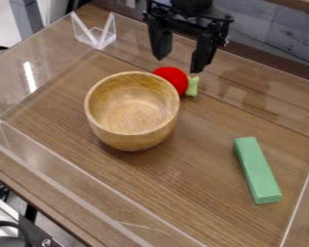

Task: Move the red fruit to the left

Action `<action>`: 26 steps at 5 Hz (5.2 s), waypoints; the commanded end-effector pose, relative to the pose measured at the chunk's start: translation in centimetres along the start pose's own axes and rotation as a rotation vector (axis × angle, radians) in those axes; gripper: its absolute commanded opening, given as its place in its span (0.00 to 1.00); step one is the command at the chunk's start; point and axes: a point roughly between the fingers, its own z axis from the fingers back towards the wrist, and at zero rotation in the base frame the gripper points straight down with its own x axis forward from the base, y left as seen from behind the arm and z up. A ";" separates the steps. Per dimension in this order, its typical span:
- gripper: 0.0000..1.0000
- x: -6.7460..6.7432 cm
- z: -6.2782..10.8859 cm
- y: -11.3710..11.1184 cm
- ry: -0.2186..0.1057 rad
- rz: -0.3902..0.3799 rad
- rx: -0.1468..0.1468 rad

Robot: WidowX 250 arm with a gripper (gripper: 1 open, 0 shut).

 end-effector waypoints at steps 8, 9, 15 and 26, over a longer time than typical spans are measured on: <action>1.00 -1.1 3.6 -4.9 -0.071 -0.056 -0.120; 1.00 -0.3 4.3 -3.7 -0.088 -0.035 -0.119; 1.00 -1.8 4.2 -5.4 -0.086 -0.066 -0.152; 1.00 2.0 -1.9 -8.2 -0.257 -0.033 -0.034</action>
